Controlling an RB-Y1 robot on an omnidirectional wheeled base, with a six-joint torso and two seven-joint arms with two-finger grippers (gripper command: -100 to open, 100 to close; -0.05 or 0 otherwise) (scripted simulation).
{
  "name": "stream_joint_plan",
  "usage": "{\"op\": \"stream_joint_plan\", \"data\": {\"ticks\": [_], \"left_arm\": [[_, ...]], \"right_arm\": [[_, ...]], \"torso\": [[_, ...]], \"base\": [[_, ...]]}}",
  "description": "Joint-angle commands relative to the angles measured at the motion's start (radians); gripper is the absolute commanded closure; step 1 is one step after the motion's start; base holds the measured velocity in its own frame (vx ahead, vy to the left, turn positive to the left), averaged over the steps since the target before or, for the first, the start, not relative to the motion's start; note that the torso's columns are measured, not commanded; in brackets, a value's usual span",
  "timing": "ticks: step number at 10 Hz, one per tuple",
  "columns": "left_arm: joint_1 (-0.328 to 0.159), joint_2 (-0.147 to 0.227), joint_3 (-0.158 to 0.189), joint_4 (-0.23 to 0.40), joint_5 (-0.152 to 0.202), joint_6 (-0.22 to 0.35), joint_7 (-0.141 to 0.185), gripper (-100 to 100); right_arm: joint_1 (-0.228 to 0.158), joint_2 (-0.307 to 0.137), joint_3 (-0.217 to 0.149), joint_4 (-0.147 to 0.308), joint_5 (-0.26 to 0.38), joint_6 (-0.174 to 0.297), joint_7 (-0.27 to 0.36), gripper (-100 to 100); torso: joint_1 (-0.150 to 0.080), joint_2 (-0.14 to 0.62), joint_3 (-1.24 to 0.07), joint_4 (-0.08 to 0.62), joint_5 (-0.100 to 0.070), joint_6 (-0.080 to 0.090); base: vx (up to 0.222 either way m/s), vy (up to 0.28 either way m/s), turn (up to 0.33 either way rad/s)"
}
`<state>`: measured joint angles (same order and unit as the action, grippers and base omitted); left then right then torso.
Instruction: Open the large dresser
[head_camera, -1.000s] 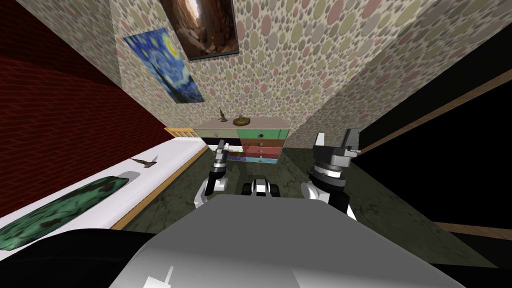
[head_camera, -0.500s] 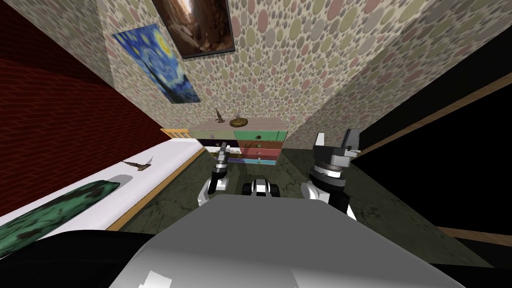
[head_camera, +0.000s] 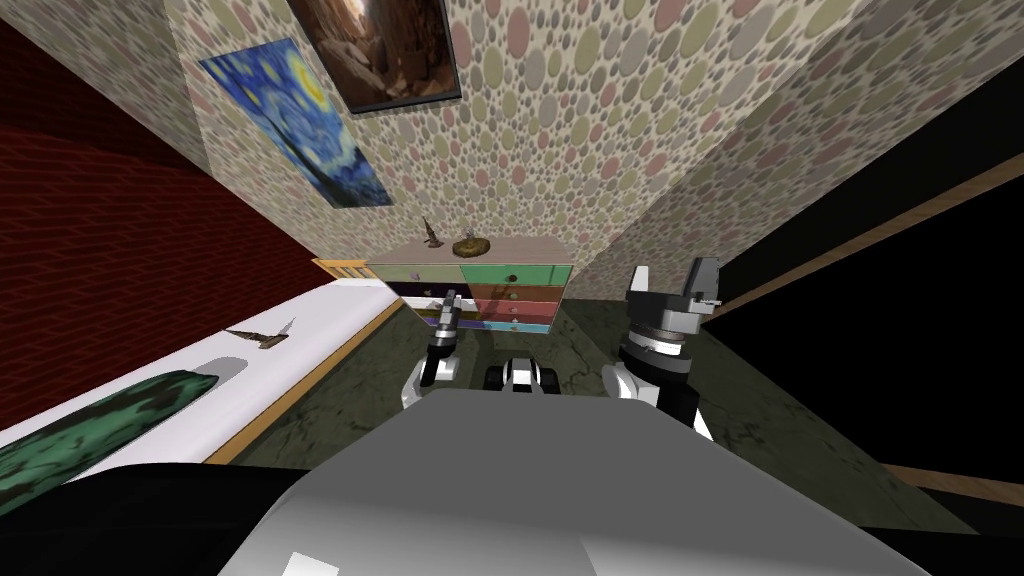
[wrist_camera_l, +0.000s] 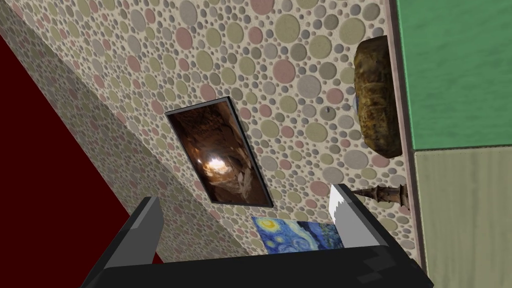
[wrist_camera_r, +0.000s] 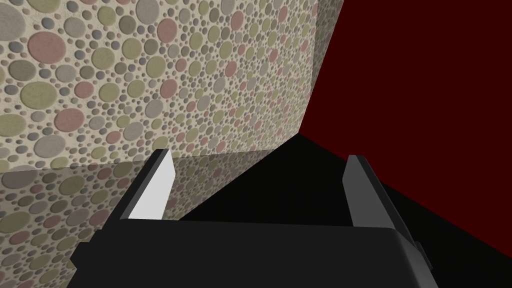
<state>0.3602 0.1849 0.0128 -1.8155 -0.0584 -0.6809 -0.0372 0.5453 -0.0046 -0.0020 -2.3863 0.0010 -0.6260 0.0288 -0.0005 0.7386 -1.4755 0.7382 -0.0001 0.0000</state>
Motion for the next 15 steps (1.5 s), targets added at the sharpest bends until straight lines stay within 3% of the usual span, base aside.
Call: {"op": "stream_joint_plan", "data": {"ticks": [1,7,12,15], "left_arm": [[-0.021,-0.006,0.002,0.068,0.000,-0.036,-0.004,-100],[-0.057,-0.019,0.009,0.221,0.003,-0.104,-0.010,-100],[-0.104,-0.036,0.017,0.386,0.006,-0.190,-0.018,-100],[-0.116,-0.040,0.019,0.450,0.006,-0.210,-0.019,-100]], "right_arm": [[0.000,0.000,0.000,0.000,0.000,0.000,0.000,0],[0.000,0.000,0.000,0.000,0.000,0.000,0.000,0],[0.000,0.000,0.000,0.000,0.000,0.000,0.000,0],[0.000,0.000,0.000,0.000,0.000,0.000,0.000,0]], "torso": [[0.000,0.000,0.000,0.000,0.000,0.000],[0.001,0.000,0.000,0.000,0.000,0.000],[0.000,-0.001,-0.001,0.000,0.000,0.000],[0.001,0.001,0.001,0.000,0.000,0.000]], "base": [[0.103,-0.066,-0.013],[0.099,-0.077,-0.010],[0.114,-0.076,-0.014],[0.078,-0.067,-0.007]]}}
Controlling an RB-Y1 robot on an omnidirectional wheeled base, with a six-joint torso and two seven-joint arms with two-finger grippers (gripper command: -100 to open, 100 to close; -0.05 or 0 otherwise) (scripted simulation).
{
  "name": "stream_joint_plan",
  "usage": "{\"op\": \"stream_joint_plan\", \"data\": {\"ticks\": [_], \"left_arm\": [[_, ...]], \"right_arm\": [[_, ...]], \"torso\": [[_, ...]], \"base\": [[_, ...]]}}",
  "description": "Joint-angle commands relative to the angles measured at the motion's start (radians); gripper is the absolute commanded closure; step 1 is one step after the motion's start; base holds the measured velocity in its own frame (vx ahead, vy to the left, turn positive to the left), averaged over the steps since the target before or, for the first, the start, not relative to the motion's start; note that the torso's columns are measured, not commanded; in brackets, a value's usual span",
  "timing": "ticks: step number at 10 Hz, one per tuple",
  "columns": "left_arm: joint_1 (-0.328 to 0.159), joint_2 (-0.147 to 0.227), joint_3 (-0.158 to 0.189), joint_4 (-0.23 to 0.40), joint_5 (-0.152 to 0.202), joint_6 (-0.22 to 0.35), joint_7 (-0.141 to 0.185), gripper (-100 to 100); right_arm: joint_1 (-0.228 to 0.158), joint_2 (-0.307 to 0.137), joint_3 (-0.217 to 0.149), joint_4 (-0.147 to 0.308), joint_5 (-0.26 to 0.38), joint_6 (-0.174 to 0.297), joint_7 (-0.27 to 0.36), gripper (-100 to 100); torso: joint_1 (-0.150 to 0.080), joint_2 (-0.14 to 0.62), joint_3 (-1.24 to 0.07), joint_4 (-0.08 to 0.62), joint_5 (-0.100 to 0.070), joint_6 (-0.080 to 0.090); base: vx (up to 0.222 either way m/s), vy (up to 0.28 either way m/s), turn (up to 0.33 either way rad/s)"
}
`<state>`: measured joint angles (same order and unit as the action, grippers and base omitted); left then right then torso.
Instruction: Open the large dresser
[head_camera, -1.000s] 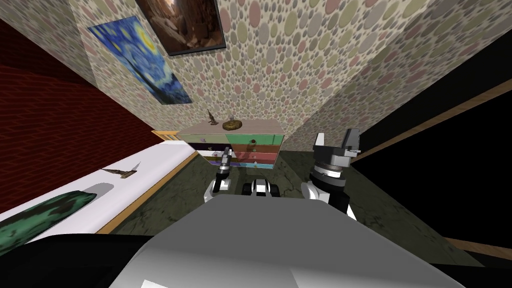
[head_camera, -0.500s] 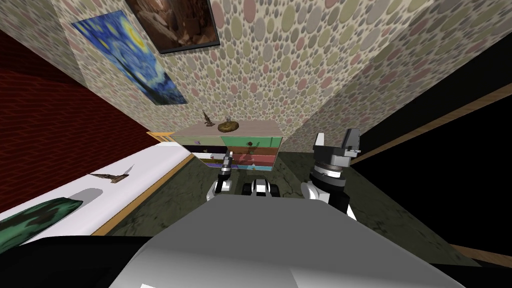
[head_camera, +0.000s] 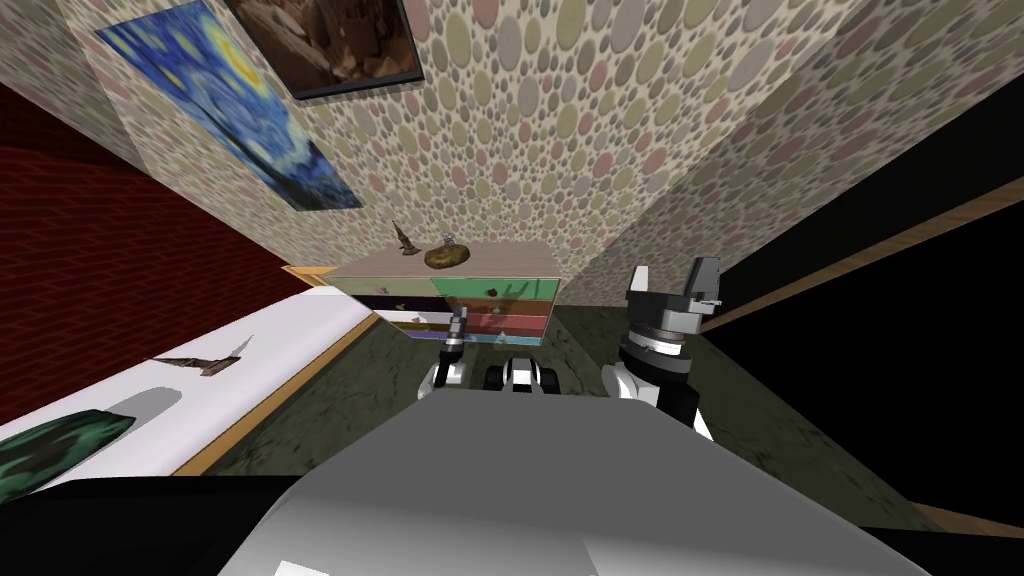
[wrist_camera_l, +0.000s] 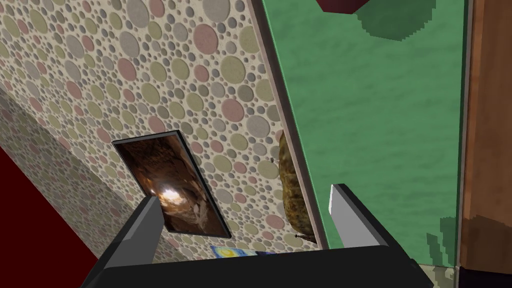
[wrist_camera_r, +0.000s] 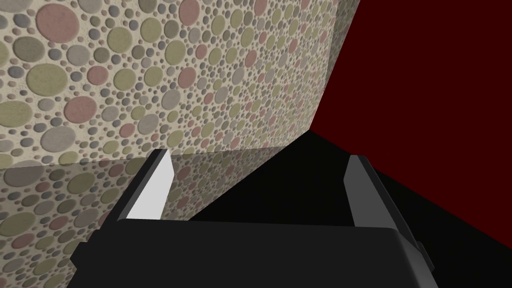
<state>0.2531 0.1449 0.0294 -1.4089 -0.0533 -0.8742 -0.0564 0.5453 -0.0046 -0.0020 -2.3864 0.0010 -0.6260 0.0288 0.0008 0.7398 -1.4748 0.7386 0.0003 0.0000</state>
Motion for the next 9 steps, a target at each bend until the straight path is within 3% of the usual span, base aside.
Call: {"op": "stream_joint_plan", "data": {"ticks": [1,9], "left_arm": [[-0.008,0.000,0.002,0.044,0.001,-0.017,0.000,-100],[-0.058,-0.019,0.011,0.238,0.004,-0.104,-0.008,-100]], "right_arm": [[0.000,0.000,0.000,0.000,0.000,0.000,0.000,0],[0.000,0.000,0.000,0.000,0.000,0.000,0.000,0]], "torso": [[0.001,0.000,0.000,0.000,0.000,0.000],[0.001,0.001,0.001,0.000,0.000,0.000]], "base": [[0.037,-0.019,0.002],[0.074,-0.052,-0.009]]}}
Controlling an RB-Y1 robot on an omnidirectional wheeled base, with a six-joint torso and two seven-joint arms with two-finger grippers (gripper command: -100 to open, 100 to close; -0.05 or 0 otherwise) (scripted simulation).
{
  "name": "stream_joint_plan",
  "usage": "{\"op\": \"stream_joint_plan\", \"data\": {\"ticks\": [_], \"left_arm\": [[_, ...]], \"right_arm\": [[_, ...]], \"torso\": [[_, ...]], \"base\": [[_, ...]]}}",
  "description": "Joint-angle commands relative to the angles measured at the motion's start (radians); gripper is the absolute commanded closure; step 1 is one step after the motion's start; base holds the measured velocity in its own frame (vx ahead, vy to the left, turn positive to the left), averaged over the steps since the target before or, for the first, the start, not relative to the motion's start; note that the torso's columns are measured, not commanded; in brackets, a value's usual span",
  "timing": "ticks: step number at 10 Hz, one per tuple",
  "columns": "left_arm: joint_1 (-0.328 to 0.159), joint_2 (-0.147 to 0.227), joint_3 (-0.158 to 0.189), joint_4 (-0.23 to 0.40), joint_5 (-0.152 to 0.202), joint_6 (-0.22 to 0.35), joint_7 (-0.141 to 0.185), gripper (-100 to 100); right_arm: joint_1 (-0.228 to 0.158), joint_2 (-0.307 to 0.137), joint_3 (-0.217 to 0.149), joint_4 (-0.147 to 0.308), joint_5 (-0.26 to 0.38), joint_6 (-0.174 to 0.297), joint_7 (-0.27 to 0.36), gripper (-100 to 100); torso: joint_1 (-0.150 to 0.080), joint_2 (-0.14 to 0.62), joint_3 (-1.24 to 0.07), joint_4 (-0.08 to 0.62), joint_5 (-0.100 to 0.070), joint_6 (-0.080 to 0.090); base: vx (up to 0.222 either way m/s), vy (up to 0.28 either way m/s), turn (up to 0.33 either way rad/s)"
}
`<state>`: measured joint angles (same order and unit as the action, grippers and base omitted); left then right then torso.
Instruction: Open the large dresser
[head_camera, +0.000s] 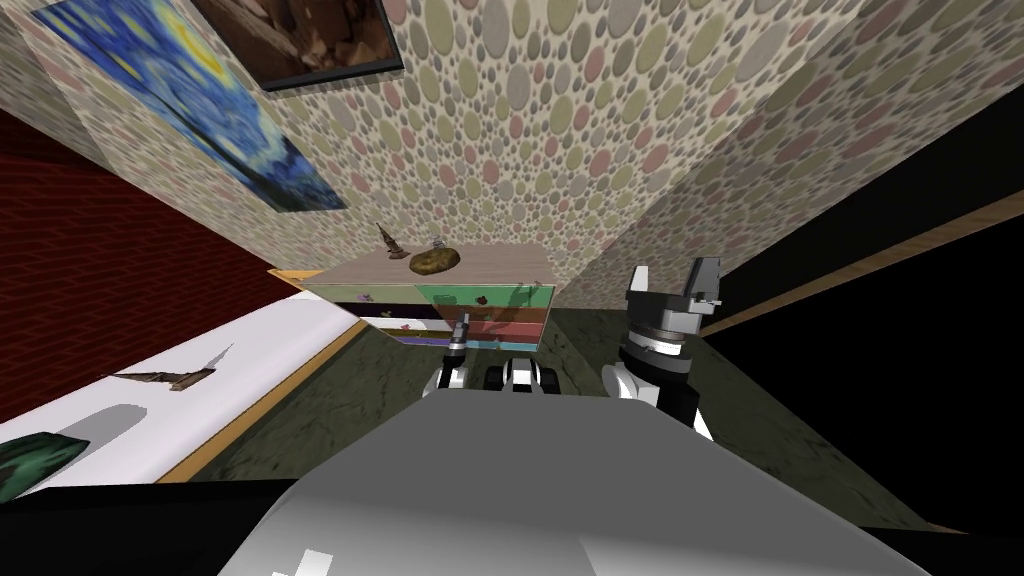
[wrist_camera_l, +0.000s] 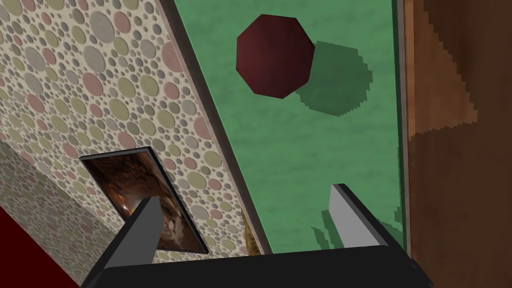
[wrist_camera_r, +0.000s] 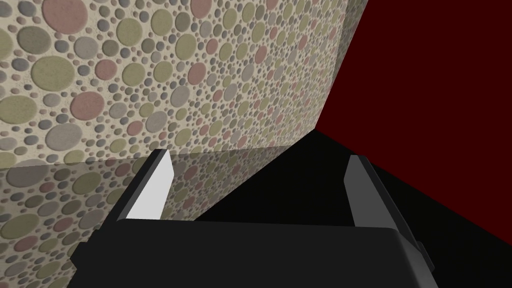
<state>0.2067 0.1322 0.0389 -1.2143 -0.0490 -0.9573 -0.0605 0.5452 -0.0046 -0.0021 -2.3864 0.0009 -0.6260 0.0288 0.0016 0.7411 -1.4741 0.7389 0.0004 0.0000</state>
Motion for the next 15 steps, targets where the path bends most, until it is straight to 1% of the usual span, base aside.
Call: {"op": "stream_joint_plan", "data": {"ticks": [1,3,5,6,7,8,11,12,13,14,15], "left_arm": [[-0.019,-0.011,0.003,0.071,0.001,-0.035,-0.005,-100],[-0.033,-0.023,0.005,0.130,0.002,-0.060,-0.007,-100],[-0.043,-0.040,0.007,0.171,0.002,-0.079,-0.009,-100],[-0.050,-0.061,0.008,0.196,0.003,-0.092,-0.010,-100],[-0.048,-0.050,0.008,0.186,0.003,-0.087,-0.010,-100],[-0.071,-0.045,0.012,0.177,0.005,-0.056,-0.005,-100],[-0.104,-0.035,0.017,0.159,0.009,-0.006,0.000,-100],[-0.097,-0.039,0.015,0.168,0.007,-0.023,-0.003,-100],[-0.071,-0.045,0.012,0.177,0.005,-0.056,-0.005,100],[-0.060,-0.048,0.010,0.183,0.004,-0.072,-0.007,100],[-0.067,-0.042,0.012,0.186,0.006,-0.062,-0.003,100]], "right_arm": [[0.000,0.000,0.000,0.000,0.000,0.000,0.000,0],[0.000,0.000,0.000,0.000,0.000,0.000,0.000,0],[0.000,0.000,0.000,0.000,0.000,0.000,0.000,0],[0.000,0.000,0.000,0.000,0.000,0.000,0.000,0],[0.000,0.000,0.000,0.000,0.000,0.000,0.000,0],[0.000,0.000,0.000,0.000,0.000,0.000,0.000,0],[0.000,0.000,0.000,0.000,0.000,0.000,0.000,0],[0.000,0.000,0.000,0.000,0.000,0.000,0.000,0],[0.000,0.000,0.000,0.000,0.000,0.000,0.000,0],[0.000,0.000,0.000,0.000,0.000,0.000,0.000,0],[0.000,0.000,0.000,0.000,0.000,0.000,0.000,0]], "torso": [[-0.002,-0.001,0.000,0.000,0.000,0.000],[-0.003,-0.005,-0.003,-0.002,-0.001,0.000],[-0.001,-0.004,-0.002,-0.001,0.000,0.000],[0.000,-0.002,-0.001,-0.001,0.000,0.000],[-0.001,-0.002,-0.001,0.000,0.000,0.000],[0.000,0.000,0.000,0.000,0.000,0.000],[-0.002,-0.002,-0.001,-0.001,0.000,0.000],[-0.002,-0.003,-0.002,-0.001,0.000,0.000],[-0.001,-0.004,-0.002,-0.001,0.000,0.000],[0.000,-0.004,-0.002,-0.001,0.000,0.000],[-0.001,-0.003,-0.002,0.000,-0.001,0.000]], "base": [[0.087,-0.065,-0.013],[0.110,-0.078,-0.010],[0.096,-0.059,-0.007],[0.084,-0.050,-0.008],[0.040,-0.024,0.000],[0.007,-0.014,0.011],[-0.005,-0.016,0.007],[-0.003,-0.006,-0.001],[0.005,0.011,-0.014],[0.003,0.023,-0.011],[0.001,0.013,0.001]]}}
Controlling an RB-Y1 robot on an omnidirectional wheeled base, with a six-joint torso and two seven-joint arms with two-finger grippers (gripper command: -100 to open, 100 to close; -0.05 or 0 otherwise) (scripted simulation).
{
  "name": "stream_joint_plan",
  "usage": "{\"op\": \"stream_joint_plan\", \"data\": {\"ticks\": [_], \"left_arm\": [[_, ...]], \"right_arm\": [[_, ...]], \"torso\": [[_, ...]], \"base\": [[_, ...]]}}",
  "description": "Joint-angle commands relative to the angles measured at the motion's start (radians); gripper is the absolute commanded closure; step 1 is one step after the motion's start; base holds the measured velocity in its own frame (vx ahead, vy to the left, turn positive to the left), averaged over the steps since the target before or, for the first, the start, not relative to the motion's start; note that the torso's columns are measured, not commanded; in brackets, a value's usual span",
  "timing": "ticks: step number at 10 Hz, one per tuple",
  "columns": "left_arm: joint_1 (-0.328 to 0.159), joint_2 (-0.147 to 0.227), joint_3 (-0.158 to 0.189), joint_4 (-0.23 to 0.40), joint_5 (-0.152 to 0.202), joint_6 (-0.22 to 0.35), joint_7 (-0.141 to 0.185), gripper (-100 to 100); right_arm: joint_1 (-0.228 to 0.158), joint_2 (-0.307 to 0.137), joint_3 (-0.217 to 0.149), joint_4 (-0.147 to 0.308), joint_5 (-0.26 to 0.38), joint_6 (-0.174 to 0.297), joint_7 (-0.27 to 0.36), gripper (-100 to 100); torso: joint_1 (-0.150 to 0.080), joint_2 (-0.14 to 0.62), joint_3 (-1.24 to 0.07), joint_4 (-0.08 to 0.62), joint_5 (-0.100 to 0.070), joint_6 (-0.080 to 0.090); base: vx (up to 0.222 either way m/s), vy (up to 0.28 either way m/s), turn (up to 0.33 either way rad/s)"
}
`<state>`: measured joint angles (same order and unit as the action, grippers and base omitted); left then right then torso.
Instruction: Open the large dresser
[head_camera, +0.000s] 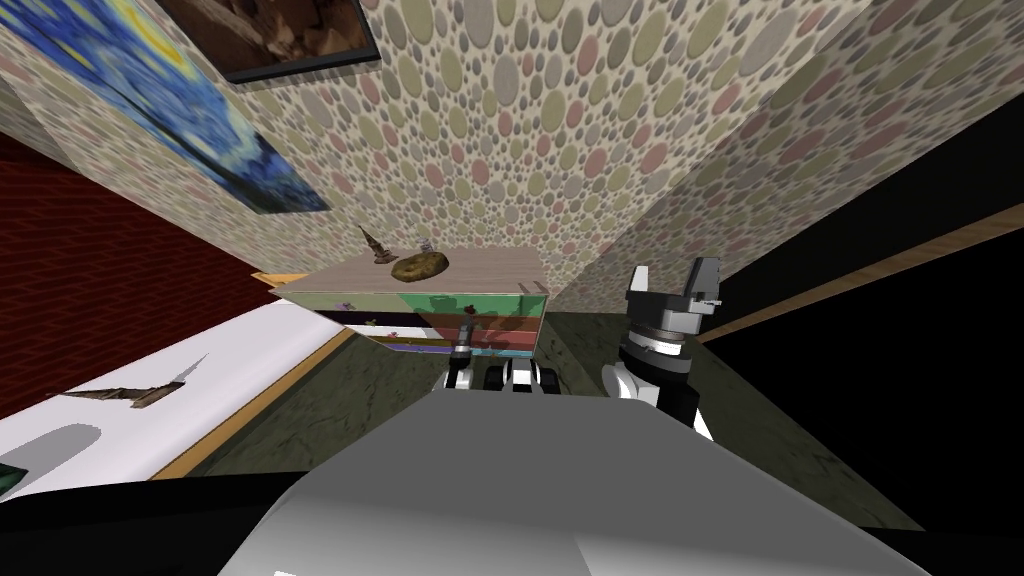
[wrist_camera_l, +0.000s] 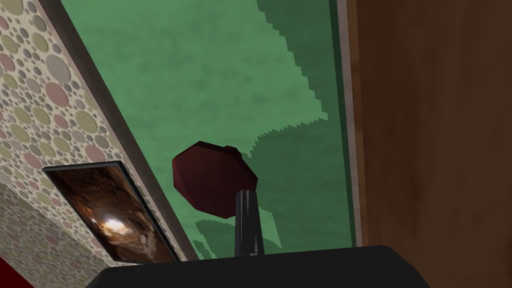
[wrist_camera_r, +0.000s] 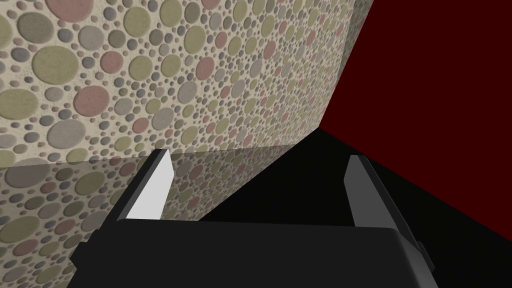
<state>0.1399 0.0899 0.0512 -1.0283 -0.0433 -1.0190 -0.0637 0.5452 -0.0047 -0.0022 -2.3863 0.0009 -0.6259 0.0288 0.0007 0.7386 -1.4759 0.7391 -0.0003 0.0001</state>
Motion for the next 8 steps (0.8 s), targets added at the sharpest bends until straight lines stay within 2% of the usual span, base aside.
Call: {"op": "stream_joint_plan", "data": {"ticks": [1,4,8], "left_arm": [[-0.017,0.018,0.005,-0.013,0.008,0.031,0.001,-100],[-0.037,0.023,0.011,-0.026,0.016,0.072,0.003,-100],[-0.077,0.022,0.021,-0.045,0.033,0.154,0.007,-100]], "right_arm": [[0.000,0.000,0.000,0.000,0.000,0.000,0.000,0],[0.000,0.000,0.000,0.000,0.000,0.000,0.000,0],[0.000,0.000,0.000,0.000,0.000,0.000,0.000,0]], "torso": [[-0.002,0.000,0.000,0.000,0.000,0.000],[-0.001,0.000,0.001,-0.001,0.000,0.000],[-0.001,-0.001,0.000,-0.001,0.000,0.000]], "base": [[-0.028,-0.027,0.050],[-0.041,-0.035,0.033],[-0.044,-0.033,0.037]]}}
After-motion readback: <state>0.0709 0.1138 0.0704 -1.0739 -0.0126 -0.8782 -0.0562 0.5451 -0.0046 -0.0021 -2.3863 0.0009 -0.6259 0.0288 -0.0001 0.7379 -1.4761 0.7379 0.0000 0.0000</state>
